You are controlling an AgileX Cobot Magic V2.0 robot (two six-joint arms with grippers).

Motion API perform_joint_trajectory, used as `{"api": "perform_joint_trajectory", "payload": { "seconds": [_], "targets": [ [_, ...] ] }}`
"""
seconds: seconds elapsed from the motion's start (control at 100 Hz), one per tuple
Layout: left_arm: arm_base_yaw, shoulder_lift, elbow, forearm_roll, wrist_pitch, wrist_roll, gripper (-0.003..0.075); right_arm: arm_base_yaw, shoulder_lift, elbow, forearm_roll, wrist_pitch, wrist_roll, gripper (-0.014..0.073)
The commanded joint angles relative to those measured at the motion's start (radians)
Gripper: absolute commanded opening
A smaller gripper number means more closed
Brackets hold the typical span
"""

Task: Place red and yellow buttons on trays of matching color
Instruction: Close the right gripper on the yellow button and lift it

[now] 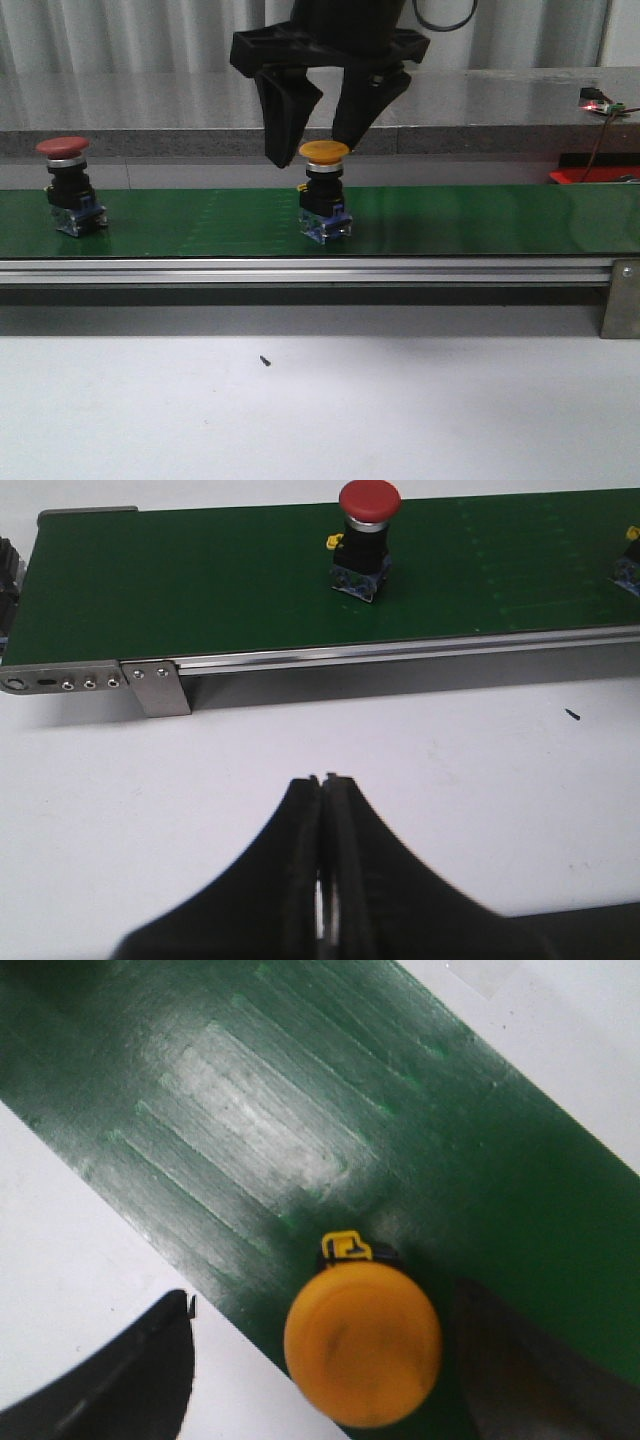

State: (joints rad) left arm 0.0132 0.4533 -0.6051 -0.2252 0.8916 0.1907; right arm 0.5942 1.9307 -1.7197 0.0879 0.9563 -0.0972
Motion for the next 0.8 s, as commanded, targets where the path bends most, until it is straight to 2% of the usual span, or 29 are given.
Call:
{"api": "perform_joint_trajectory", "payload": {
  "seconds": [0.0,0.14,0.21,0.33,0.4,0.79],
  "targets": [
    [-0.008,0.005,-0.025,-0.015,-0.064,0.004,-0.002,-0.008,-0.034,-0.039,-0.011,-0.031,-0.015,0.0539],
    [-0.008,0.005,-0.025,-0.015,-0.064,0.004,-0.002,-0.025,-0.017,-0.038,-0.013,-0.021,-0.015,0.0516],
    [-0.008,0.005,-0.025,-0.015,-0.064,0.004,-0.002,-0.032,-0.018,-0.037,-0.014,-0.016,-0.014,0.0419],
    [-0.008,0.005,-0.025,-0.015,-0.064,0.004,-0.002,-0.045,-0.019,-0.037,-0.014,0.011,-0.009,0.0189],
    [-0.008,0.005,-0.025,-0.015,-0.064,0.004,-0.002,-0.052,-0.019,-0.037,-0.014,0.014,-0.008,0.0118],
    [-0.008,0.005,-0.025,-0.015,-0.064,0.004,-0.002,-0.081,-0.134,-0.018,-0.026,0.043,0.035,0.0111]
  ]
}}
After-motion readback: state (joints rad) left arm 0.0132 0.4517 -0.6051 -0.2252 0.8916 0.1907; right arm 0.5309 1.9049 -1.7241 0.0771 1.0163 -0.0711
